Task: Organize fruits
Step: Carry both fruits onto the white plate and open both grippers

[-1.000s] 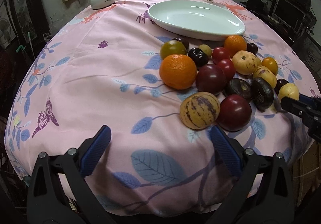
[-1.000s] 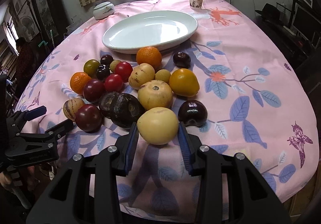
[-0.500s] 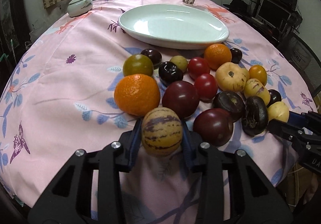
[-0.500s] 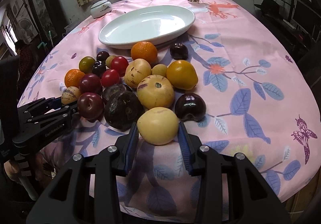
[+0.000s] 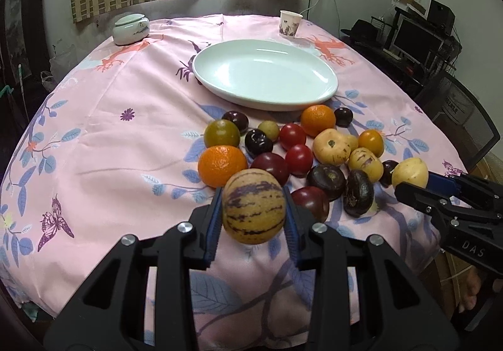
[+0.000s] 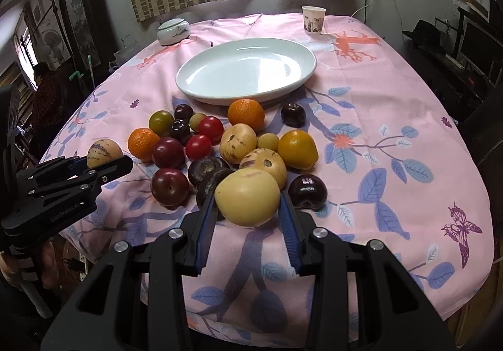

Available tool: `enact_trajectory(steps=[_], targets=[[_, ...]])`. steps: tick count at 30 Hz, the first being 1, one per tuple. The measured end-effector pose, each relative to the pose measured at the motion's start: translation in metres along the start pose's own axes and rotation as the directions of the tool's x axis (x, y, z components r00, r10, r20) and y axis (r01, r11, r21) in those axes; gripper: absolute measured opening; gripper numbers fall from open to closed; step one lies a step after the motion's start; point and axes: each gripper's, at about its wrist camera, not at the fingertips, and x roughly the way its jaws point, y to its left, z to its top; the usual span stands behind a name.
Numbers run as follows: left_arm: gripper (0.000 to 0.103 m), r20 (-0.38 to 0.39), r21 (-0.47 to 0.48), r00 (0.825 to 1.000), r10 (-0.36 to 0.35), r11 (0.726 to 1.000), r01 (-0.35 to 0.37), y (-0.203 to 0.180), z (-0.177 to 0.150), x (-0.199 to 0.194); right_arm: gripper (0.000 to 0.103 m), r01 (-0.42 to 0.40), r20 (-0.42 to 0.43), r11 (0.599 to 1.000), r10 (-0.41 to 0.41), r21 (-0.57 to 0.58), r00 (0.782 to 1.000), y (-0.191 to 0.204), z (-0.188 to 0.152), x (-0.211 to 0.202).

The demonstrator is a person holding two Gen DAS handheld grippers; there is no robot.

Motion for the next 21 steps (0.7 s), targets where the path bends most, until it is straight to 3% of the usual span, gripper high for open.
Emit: enact_trajectory(steps=[6, 12, 17, 21], targets=[[0.035, 0.019, -0.011, 1.000, 0.004, 1.000, -0.004, 0.009, 0.023, -0.003, 0.040, -0.014, 0.014, 0.999, 0.014, -0.030, 1.000, 0.002, 0.017, 0.000], [0.035, 0.009, 0.014, 0.999, 0.036, 0.999, -0.036, 0.017, 0.089, 0.024, 0.040, -0.055, 0.006, 0.995, 0.055, -0.081, 0.998, -0.006, 0.072, 0.024], [0.035, -0.039, 0.017, 0.998, 0.047, 0.999, -0.046, 0.020, 0.176, 0.085, 0.040, -0.089, -0.021, 0.988, 0.087, -0.124, 0.996, -0.017, 0.151, 0.073], [0.036, -0.125, 0.019, 0.990, 0.061, 0.998, -0.060, 0.015, 0.231, 0.157, 0.040, -0.133, -0.115, 0.981, 0.117, -0.142, 0.986, -0.024, 0.207, 0.146]])
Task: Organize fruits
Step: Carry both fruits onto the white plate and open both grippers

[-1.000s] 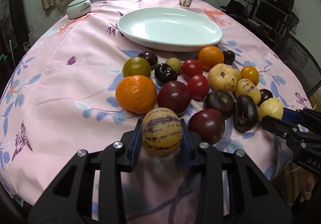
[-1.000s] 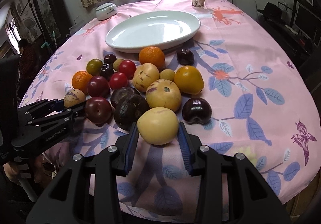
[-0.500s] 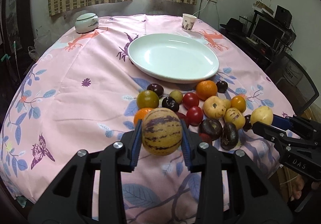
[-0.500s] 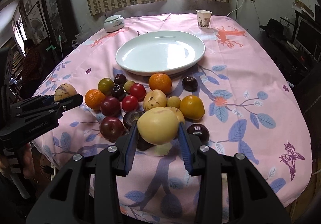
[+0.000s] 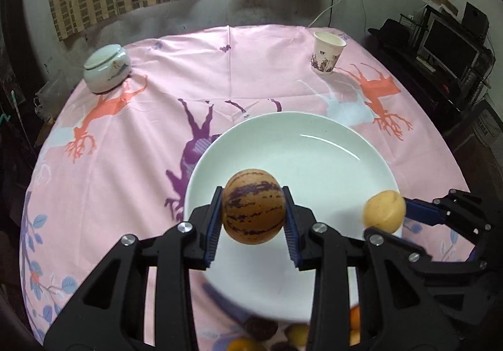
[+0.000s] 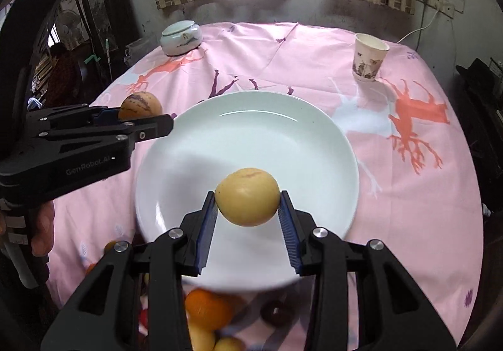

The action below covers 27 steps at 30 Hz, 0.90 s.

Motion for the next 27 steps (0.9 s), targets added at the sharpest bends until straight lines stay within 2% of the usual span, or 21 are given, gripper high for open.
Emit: enact_trajectory(steps=[3, 7, 13, 14, 15, 16, 17, 22, 25, 27], targets=[[0.036, -0.085, -0.046, 0.996, -0.034, 0.999, 0.030, 0.002, 0.022, 0.044, 0.040, -0.032, -0.057, 0.999, 0.032, 0.004, 0.998, -0.014, 0.028, 0.039], [0.036, -0.140, -0.076, 0.989, -0.040, 0.997, 0.030, 0.006, 0.031, 0.084, 0.040, 0.000, -0.087, 0.999, -0.004, -0.037, 0.996, -0.024, 0.046, 0.067], [0.037, -0.169, -0.081, 0.984, -0.060, 0.996, 0.047, 0.006, 0.038, 0.105, 0.040, -0.016, -0.123, 1.000, 0.013, -0.025, 0.992, -0.034, 0.051, 0.088], [0.039, -0.166, -0.082, 0.984, -0.062, 0.995, 0.049, 0.006, 0.040, 0.103, 0.045, -0.009, -0.123, 1.000, 0.006, -0.027, 0.992, -0.034, 0.051, 0.089], [0.052, -0.147, -0.081, 0.987, -0.061, 0.996, 0.049, 0.006, 0.042, 0.098, 0.051, 0.009, -0.121, 0.999, -0.013, -0.033, 0.993, -0.033, 0.052, 0.089], [0.073, -0.119, -0.079, 0.992, -0.049, 0.996, 0.040, 0.006, 0.045, 0.090, 0.060, 0.035, -0.100, 0.999, -0.039, -0.042, 0.994, -0.031, 0.053, 0.086], [0.079, -0.082, -0.084, 0.996, -0.032, 0.996, 0.025, 0.008, 0.047, 0.079, 0.065, 0.049, -0.072, 0.998, -0.053, -0.050, 0.996, -0.031, 0.053, 0.080], [0.085, 0.010, -0.086, 0.999, -0.031, 0.996, 0.032, 0.017, 0.043, 0.019, 0.065, 0.083, -0.028, 0.994, -0.085, -0.065, 0.996, -0.022, 0.048, 0.038], [0.095, 0.121, -0.064, 0.992, 0.018, 0.998, -0.010, 0.021, 0.012, -0.032, 0.066, 0.149, 0.007, 0.985, -0.149, -0.090, 0.989, -0.013, 0.030, -0.001], [0.101, 0.180, -0.058, 0.984, -0.001, 0.998, 0.012, 0.025, -0.019, -0.061, 0.066, 0.178, 0.033, 0.981, -0.176, -0.082, 0.984, -0.007, 0.009, -0.028]])
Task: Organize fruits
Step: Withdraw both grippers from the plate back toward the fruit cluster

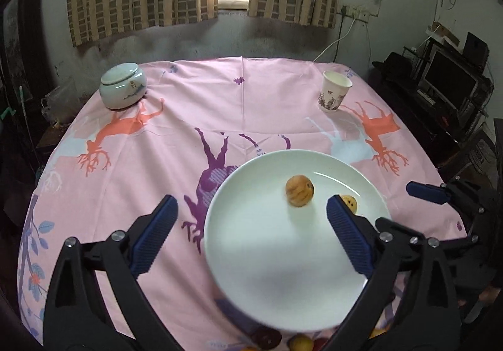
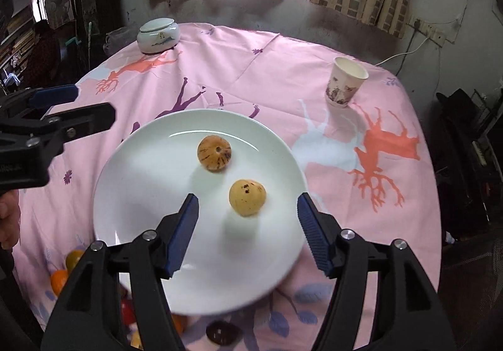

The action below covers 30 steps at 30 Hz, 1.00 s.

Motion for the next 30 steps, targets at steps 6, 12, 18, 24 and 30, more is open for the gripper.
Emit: enact_trajectory(steps=[6, 12, 18, 24, 30], targets=[[0.101, 0.012, 0.025, 0.999, 0.053, 0.998, -0.053, 0.004, -0.112, -0.071, 0.066, -0.008, -0.007, 0.996, 0.008, 0.087, 1.000, 0.026, -0.096, -0.062], [0.101, -0.009, 0.005, 0.998, 0.057, 0.998, -0.057, 0.004, -0.197, -0.108, 0.066, -0.025, 0.007, 0.980, 0.024, 0.196, 1.000, 0.056, -0.187, -0.094], [0.101, -0.010, 0.001, 0.995, 0.099, 0.995, -0.099, 0.010, -0.212, -0.113, 0.066, -0.031, -0.036, 0.975, 0.040, 0.221, 0.999, 0.067, -0.220, -0.098], [0.101, -0.020, -0.018, 0.995, 0.103, 0.995, -0.103, 0.016, -0.215, -0.112, 0.066, -0.146, 0.022, 0.969, 0.145, 0.197, 0.989, 0.092, -0.217, -0.102], [0.101, -0.027, -0.020, 0.994, 0.106, 0.994, -0.107, 0.020, -0.215, -0.109, 0.066, -0.127, 0.023, 0.978, 0.125, 0.168, 0.992, 0.109, -0.206, -0.081]])
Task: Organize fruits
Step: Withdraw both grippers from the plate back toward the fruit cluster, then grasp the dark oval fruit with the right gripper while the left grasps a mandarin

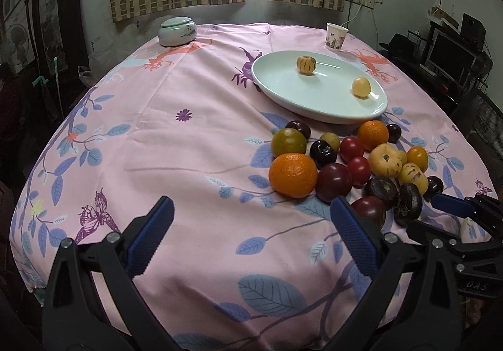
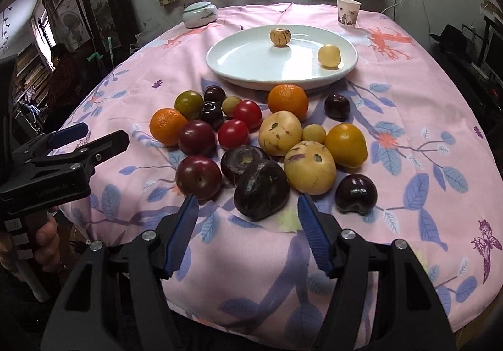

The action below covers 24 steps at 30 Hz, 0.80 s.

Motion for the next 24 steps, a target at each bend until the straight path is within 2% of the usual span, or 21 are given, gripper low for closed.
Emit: enact_trajectory(steps=[2, 3, 4, 6, 7, 8, 11, 13, 21, 24], targets=[[0.101, -0.005, 0.001, 1.000, 0.002, 1.000, -0.002, 0.002, 0.000, 0.002, 0.066, 0.031, -0.007, 1.000, -0.031, 0.003, 1.000, 0.001, 0.002, 0.009], [0.101, -0.009, 0.001, 1.000, 0.004, 1.000, -0.004, 0.003, -0.001, 0.004, 0.062, 0.046, -0.017, 0.999, -0.046, -0.002, 0.999, 0.003, 0.003, 0.013], [0.101, -0.013, 0.000, 1.000, 0.006, 1.000, -0.006, 0.004, -0.001, 0.005, 0.051, 0.058, -0.030, 0.998, -0.058, -0.004, 0.998, 0.004, 0.003, 0.018], [0.101, -0.020, -0.004, 1.000, 0.009, 1.000, -0.009, 0.007, 0.000, 0.009, 0.043, 0.095, -0.036, 0.995, -0.095, -0.004, 0.995, 0.005, 0.003, 0.025], [0.101, -0.024, -0.005, 1.000, 0.011, 1.000, -0.011, 0.008, 0.001, 0.011, 0.031, 0.127, -0.032, 0.992, -0.127, -0.007, 0.991, 0.005, 0.003, 0.027], [0.101, -0.028, -0.006, 1.000, 0.015, 1.000, -0.015, 0.009, 0.001, 0.014, 0.031, 0.132, -0.029, 0.991, -0.132, -0.003, 0.991, 0.003, 0.003, 0.028], [0.101, -0.045, 0.004, 0.999, 0.027, 1.000, -0.027, 0.009, 0.002, 0.023, 0.029, 0.069, -0.031, 0.995, -0.067, 0.070, 0.997, -0.009, 0.001, 0.022], [0.101, -0.054, 0.009, 0.998, 0.028, 1.000, -0.028, 0.006, 0.002, 0.029, 0.026, 0.069, -0.032, 0.995, -0.066, 0.074, 0.997, -0.011, 0.000, 0.014], [0.100, -0.070, 0.073, 0.996, 0.049, 0.996, -0.044, -0.014, 0.007, 0.052, 0.026, 0.043, -0.031, 0.996, -0.041, 0.082, 0.999, -0.019, -0.008, 0.003], [0.094, -0.083, 0.072, 0.996, 0.036, 0.997, -0.030, -0.021, 0.011, 0.064, 0.026, 0.026, -0.035, 0.995, -0.022, 0.094, 0.999, -0.022, -0.011, 0.005]])
